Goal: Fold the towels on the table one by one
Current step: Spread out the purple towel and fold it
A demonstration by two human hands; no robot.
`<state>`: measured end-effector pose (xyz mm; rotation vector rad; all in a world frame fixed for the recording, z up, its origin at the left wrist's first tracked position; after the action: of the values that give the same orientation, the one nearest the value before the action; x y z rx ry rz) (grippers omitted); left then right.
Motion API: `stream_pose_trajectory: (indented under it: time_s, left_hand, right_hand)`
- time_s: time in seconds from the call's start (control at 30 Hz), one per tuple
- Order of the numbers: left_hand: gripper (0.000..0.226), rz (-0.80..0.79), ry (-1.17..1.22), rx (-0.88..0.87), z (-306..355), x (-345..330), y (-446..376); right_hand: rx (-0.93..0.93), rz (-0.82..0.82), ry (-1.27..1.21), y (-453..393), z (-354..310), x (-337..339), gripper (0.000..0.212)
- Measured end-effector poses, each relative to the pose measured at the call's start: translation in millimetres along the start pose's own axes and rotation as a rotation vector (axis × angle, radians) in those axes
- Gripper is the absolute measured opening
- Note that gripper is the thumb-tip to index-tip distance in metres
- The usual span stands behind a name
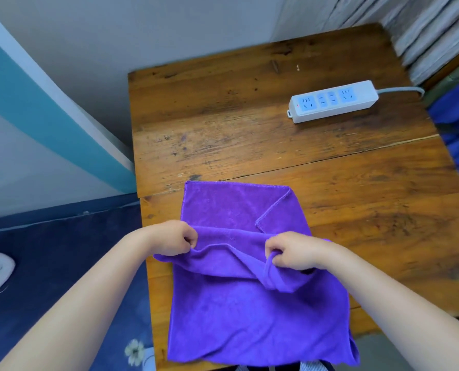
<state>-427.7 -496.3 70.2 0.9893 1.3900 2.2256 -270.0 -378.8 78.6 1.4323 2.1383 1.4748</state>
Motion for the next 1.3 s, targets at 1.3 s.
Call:
stream_pose_trajectory:
  time_s: [1.3]
  left_hand:
    - [0.023,0.704,-0.153,0.211,-8,71,-23]
  right_hand:
    - [-0.372,0.806,0.338,52,88,92,0.026]
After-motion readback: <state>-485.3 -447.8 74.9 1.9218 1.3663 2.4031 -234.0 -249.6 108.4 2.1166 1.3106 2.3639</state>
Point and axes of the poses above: each hand's wrist, its own y-axis away from the middle knuckle, its own x-axis out of the back of the hand, z = x × y, the point moved 7 cm from there along -y, towards the middle knuckle, and after that the axes turned 2 degrees about x, right-handed, at the moved point
